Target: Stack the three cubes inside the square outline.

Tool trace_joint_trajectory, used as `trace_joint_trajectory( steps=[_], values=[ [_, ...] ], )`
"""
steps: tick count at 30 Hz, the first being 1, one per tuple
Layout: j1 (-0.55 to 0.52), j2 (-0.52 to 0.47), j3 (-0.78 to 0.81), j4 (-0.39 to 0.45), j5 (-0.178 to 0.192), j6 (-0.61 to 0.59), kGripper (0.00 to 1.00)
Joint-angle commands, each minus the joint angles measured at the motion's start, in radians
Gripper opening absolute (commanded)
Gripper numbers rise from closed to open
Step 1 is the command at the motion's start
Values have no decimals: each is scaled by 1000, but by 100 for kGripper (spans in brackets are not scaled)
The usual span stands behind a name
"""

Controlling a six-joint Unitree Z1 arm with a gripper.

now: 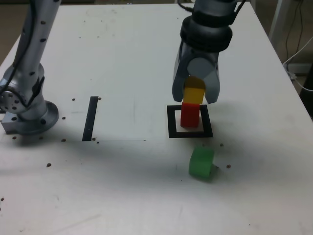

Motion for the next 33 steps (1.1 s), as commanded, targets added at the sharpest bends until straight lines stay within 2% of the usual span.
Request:
trace_joint_trajectory(
  steps=[1, 9, 33],
  values=[
    [11, -11, 26, -29, -7, 5, 28],
    [28, -8, 66, -82, -14, 11, 28],
    [36, 8, 109, -129, -37, 32, 28]
  ],
)
